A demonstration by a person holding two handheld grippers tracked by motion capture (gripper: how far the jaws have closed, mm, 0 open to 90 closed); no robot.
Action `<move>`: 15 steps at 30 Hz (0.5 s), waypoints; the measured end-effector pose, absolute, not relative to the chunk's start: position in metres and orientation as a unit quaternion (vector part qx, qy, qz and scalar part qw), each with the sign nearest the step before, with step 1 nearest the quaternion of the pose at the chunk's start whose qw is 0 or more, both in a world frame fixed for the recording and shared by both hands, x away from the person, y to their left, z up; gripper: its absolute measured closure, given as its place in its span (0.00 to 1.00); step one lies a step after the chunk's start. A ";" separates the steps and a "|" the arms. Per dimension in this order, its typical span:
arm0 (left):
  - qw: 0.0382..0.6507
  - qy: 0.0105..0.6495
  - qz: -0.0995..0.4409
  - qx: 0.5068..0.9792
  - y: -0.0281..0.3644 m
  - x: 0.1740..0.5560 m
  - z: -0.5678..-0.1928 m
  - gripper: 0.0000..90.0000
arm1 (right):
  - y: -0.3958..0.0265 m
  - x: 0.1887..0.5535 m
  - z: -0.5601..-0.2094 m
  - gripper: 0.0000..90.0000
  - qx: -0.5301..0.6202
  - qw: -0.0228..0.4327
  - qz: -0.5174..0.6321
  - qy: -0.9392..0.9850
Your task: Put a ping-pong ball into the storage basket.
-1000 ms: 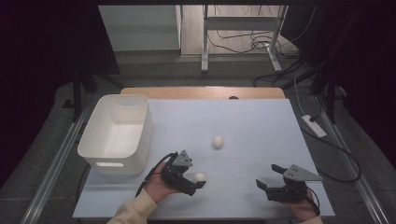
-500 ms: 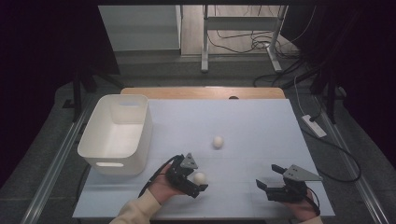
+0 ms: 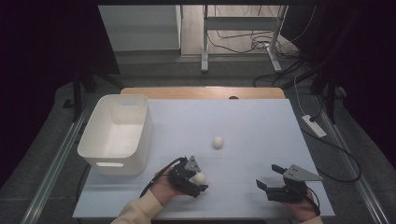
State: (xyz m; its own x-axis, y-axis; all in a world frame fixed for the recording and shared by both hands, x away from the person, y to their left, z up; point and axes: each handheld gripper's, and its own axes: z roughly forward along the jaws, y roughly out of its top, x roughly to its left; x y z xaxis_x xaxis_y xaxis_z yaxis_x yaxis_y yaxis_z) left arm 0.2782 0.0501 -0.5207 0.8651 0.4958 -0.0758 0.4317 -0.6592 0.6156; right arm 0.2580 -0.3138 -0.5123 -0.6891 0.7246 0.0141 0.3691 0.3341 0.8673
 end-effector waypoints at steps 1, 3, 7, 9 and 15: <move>0.323 0.255 0.051 0.910 0.050 0.278 -0.521 0.30 | -0.314 0.258 -0.512 0.15 0.344 0.192 0.463 0.794; 0.320 0.254 0.054 0.911 0.050 0.279 -0.523 0.36 | -0.314 0.258 -0.512 0.15 0.344 0.192 0.462 0.795; 0.323 0.256 0.059 0.909 0.051 0.278 -0.523 0.48 | -0.314 0.258 -0.513 0.15 0.344 0.191 0.464 0.794; 0.326 0.252 0.058 0.909 0.052 0.278 -0.522 0.56 | -0.315 0.258 -0.512 0.15 0.344 0.192 0.464 0.793; 0.338 0.243 0.056 0.908 0.054 0.276 -0.518 0.57 | -0.315 0.258 -0.512 0.15 0.343 0.193 0.464 0.794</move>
State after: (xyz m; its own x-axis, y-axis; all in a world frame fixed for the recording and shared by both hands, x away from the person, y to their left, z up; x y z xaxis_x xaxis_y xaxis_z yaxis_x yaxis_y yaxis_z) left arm 0.2756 0.0541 -0.5181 0.8754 0.4794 -0.0624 0.4036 -0.6537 0.6402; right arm 0.2576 -0.3145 -0.5124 -0.6900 0.7237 0.0128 0.3665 0.3341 0.8683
